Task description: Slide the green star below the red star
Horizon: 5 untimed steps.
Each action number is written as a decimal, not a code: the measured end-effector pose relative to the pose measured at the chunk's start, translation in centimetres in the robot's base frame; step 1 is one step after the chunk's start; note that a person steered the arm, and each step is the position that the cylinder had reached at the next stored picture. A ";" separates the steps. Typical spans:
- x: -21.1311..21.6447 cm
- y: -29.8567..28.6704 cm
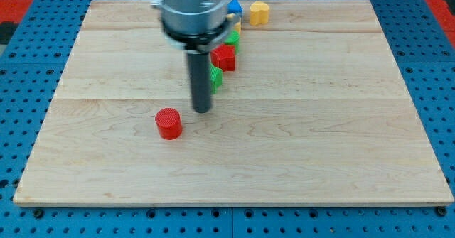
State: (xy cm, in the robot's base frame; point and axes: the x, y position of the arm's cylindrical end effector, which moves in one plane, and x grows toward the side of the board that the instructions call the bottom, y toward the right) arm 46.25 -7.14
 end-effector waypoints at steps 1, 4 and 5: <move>-0.9 -5.6; -4.2 -1.6; -4.2 2.0</move>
